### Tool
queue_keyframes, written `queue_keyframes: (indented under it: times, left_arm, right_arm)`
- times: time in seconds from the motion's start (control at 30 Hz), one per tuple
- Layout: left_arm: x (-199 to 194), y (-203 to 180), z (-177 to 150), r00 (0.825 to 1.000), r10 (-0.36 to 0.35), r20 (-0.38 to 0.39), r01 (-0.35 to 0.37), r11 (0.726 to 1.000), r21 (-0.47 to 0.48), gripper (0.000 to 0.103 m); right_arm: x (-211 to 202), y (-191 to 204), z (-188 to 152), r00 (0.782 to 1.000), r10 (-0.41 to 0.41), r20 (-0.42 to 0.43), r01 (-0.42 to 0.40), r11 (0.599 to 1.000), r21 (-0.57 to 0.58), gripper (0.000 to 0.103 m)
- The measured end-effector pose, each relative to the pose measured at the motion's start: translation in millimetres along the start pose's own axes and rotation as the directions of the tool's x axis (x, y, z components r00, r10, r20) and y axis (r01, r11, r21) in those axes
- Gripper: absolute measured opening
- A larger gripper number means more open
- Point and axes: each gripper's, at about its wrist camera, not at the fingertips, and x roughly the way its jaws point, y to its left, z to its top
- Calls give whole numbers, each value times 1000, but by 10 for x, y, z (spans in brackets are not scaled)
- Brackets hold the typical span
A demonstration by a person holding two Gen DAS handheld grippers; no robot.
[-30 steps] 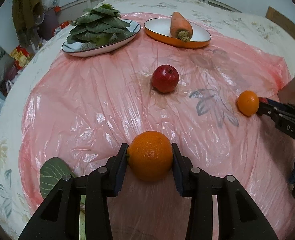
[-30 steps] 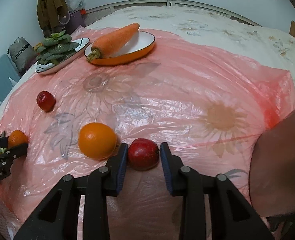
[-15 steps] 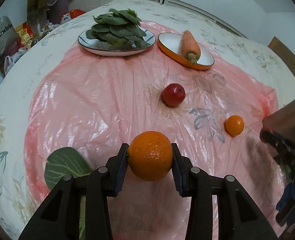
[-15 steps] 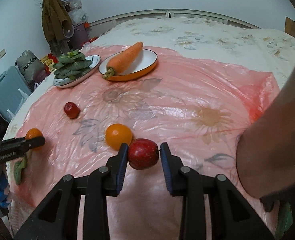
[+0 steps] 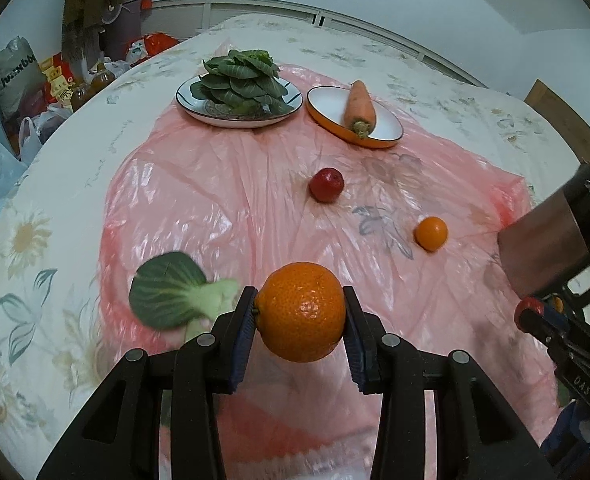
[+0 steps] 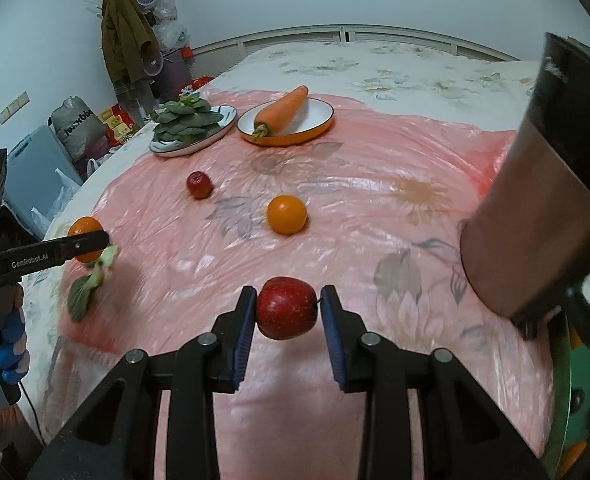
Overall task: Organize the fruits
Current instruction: 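Lift the orange and apple and carry them toward the green box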
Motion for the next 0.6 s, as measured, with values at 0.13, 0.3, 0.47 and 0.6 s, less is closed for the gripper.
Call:
queue_keyframes:
  times: [0.13, 0.3, 0.47, 0.6]
  left_arm:
    - [-175, -74, -138, 1000, -9, 9, 9, 1000, 15, 35]
    - [-376, -209, -306, 999, -31, 20, 30, 999, 41, 35]
    - [-562, -386, -491, 998, -55, 26, 53, 996, 70, 35]
    - [-714, -530, -627, 997, -71, 36, 67, 993, 95, 35]
  right_arm:
    - [-202, 62, -132, 1000, -2, 7, 2, 1000, 5, 27]
    - [-459, 135, -285, 1000, -12, 19, 12, 1000, 3, 28]
    - [-705, 201, -447, 999, -32, 27, 32, 999, -6, 28]
    - [-889, 237, -550, 998, -56, 36, 56, 998, -13, 28]
